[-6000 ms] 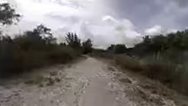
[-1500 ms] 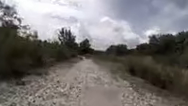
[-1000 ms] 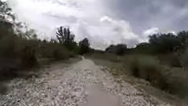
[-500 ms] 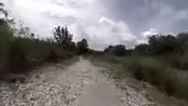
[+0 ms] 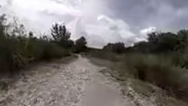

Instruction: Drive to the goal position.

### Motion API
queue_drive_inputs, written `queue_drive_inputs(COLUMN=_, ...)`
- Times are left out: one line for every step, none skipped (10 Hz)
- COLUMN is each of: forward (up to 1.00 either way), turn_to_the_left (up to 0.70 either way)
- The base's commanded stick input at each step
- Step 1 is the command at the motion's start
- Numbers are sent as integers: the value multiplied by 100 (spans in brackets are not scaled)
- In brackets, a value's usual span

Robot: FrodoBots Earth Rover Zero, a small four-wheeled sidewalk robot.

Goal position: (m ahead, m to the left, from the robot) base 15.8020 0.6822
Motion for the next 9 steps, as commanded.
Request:
queue_drive_inputs(forward=70, turn_to_the_left=0)
queue_drive_inputs(forward=70, turn_to_the_left=0)
queue_drive_inputs(forward=70, turn_to_the_left=0)
queue_drive_inputs(forward=70, turn_to_the_left=11)
queue_drive_inputs(forward=70, turn_to_the_left=34)
queue_drive_inputs(forward=70, turn_to_the_left=35)
queue_drive_inputs(forward=70, turn_to_the_left=10)
queue_drive_inputs(forward=70, turn_to_the_left=0)
queue_drive_inputs(forward=70, turn_to_the_left=0)
